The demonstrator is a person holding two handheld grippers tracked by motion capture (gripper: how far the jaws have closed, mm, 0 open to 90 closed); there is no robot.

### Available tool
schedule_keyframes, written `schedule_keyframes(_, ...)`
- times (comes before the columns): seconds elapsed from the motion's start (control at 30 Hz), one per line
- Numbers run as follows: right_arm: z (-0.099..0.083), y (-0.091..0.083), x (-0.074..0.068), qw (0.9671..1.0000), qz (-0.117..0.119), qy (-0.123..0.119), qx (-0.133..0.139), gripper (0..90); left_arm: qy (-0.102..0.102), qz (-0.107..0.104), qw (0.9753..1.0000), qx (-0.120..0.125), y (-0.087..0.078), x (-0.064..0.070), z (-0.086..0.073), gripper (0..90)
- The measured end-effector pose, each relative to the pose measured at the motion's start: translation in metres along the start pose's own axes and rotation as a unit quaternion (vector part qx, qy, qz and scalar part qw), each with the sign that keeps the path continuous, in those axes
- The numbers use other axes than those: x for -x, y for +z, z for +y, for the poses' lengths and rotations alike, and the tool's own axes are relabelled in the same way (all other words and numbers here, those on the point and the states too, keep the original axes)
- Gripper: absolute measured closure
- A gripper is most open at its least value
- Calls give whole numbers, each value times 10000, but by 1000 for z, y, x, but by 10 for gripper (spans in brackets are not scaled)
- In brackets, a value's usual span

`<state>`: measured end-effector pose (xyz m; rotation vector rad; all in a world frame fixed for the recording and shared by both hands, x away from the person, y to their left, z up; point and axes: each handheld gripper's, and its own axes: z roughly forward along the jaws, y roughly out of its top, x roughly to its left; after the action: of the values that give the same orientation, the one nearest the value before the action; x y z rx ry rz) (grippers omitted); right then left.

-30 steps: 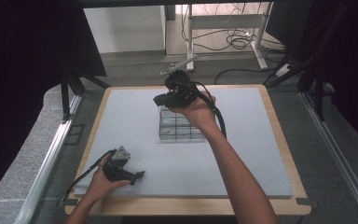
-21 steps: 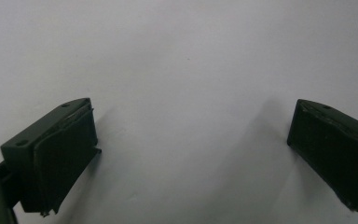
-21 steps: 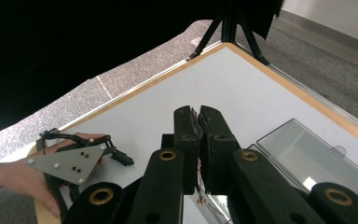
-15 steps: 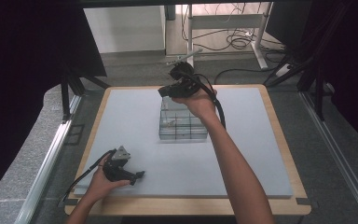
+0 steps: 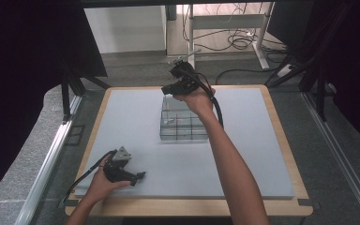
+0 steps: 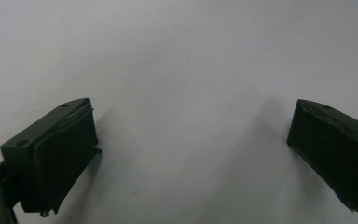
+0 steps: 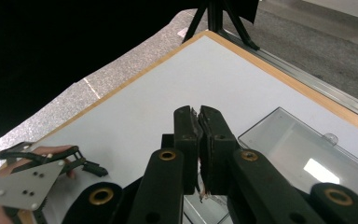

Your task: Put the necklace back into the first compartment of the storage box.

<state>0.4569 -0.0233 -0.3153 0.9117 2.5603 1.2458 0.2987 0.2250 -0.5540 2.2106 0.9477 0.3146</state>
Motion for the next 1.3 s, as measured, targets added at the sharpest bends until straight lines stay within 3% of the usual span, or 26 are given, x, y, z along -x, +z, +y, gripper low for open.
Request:
schedule_keyframes(0.2,-7,12,8,9998,-161,89,-32,846,10,2,10000,3,0,0,0,13)
schedule_keyframes(0.4,-10,19,18,9994,-185,283,21,846,1,-6,10000,5,0,0,0,13)
schedule_keyframes(0.87,-13,38,34,9986,-181,493,32,846,0,-1,10000,12,0,0,0,12)
schedule_keyframes(1.3,-30,67,41,9977,-344,484,-329,845,0,4,10000,10,0,0,0,12)
